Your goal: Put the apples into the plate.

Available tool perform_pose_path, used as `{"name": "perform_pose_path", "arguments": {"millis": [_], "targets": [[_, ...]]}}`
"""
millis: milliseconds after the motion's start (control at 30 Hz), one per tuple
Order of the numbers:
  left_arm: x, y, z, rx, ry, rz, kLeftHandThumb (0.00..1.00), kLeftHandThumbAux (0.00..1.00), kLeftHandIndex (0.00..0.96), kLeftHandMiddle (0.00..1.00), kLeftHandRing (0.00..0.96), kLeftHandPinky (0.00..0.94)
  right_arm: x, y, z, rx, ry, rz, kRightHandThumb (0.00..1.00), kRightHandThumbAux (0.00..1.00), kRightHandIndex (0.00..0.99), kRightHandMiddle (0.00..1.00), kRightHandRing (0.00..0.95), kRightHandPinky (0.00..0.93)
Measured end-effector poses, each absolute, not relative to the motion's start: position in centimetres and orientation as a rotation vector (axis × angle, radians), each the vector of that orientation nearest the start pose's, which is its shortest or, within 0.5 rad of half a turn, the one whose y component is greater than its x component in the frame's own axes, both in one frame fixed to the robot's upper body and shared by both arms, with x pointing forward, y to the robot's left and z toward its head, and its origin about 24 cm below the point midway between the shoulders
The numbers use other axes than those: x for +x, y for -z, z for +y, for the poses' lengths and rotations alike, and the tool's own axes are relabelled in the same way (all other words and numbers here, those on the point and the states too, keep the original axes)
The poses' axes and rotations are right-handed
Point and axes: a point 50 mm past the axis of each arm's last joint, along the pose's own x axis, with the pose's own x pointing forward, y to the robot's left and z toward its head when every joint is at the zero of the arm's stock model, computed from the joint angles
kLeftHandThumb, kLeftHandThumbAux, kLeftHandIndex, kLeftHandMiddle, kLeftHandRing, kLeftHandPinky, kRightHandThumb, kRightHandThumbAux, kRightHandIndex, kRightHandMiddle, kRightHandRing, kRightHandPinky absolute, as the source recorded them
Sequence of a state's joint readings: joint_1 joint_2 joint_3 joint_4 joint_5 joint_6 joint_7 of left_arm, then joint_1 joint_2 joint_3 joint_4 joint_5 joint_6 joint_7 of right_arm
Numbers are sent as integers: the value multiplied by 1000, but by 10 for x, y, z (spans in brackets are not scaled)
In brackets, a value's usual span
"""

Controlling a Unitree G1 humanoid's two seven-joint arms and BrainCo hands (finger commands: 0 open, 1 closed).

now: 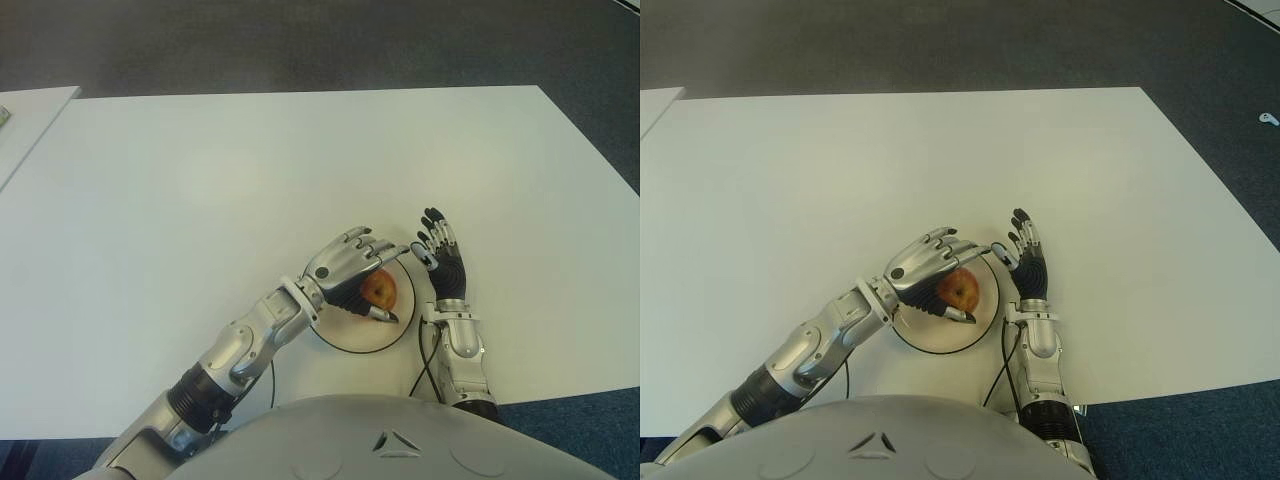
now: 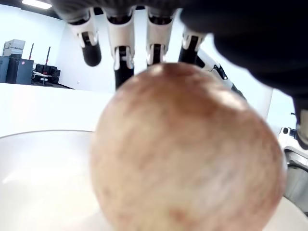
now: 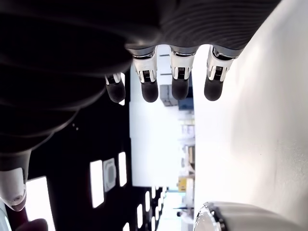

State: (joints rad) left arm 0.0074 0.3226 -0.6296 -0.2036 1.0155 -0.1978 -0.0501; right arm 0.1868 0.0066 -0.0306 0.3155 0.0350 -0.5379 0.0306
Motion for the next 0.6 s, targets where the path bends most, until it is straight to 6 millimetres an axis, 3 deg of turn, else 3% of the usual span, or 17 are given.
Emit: {"name": "perform_pose_path", "arguments": {"millis": [600], "targets": [[189,-57,46,1197,738,-563,77,335,0,0,0,0,196,19,-167,63,94,-39,136,511,0,0,0,0]]}}
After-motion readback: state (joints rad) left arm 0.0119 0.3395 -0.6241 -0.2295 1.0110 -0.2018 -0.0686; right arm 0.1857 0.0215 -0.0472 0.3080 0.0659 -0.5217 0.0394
